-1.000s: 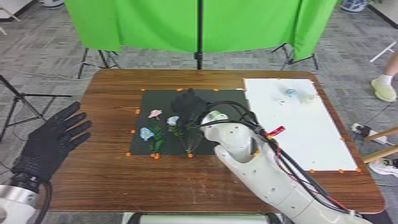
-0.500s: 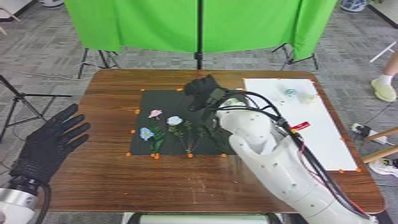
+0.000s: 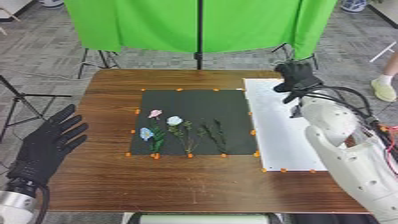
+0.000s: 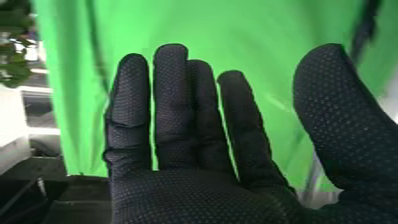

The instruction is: Arrange flowers

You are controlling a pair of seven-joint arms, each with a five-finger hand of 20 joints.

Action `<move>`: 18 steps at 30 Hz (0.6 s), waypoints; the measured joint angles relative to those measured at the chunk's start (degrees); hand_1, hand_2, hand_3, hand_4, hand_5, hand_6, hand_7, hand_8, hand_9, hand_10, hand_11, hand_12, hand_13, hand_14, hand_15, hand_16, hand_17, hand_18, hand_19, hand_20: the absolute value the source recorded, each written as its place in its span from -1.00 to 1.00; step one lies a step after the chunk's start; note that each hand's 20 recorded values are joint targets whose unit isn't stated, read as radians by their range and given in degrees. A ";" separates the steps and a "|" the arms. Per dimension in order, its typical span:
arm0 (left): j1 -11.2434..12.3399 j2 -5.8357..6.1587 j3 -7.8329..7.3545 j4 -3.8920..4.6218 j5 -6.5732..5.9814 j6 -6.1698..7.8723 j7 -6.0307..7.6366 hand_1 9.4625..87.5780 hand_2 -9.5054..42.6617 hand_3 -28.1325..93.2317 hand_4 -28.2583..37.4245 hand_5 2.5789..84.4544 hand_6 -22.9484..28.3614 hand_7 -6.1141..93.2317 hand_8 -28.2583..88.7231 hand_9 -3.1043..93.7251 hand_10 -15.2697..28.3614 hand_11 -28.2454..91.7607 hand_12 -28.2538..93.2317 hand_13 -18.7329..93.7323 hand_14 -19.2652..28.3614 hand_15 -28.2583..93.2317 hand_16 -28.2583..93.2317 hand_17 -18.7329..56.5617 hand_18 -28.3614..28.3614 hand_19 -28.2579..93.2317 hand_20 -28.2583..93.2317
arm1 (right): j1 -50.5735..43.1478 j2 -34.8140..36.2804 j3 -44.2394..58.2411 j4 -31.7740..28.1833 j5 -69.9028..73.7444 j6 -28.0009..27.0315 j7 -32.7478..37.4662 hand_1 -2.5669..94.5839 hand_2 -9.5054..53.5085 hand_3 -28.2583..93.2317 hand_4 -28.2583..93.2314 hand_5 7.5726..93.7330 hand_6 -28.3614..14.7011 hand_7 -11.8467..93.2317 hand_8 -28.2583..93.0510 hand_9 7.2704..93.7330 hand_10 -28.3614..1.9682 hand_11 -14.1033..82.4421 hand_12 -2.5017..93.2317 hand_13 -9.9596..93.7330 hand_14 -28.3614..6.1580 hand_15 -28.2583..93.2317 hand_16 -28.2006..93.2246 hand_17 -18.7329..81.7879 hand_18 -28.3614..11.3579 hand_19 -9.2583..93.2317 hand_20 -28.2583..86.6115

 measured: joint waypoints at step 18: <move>-0.56 0.31 -0.18 0.08 0.00 -0.15 -0.22 -0.61 -0.66 0.61 -1.00 -0.47 -0.04 -0.46 -0.72 -0.53 0.14 -0.18 -0.28 -0.42 0.31 0.00 -0.54 -0.82 0.64 0.12 -0.42 | -3.90 1.41 -1.84 6.30 -3.60 1.73 2.65 -0.21 -1.00 0.85 -1.00 -0.12 0.39 -0.08 -0.94 0.05 0.38 0.22 -0.51 0.19 0.46 0.45 -0.27 -0.17 -0.35 0.62 0.13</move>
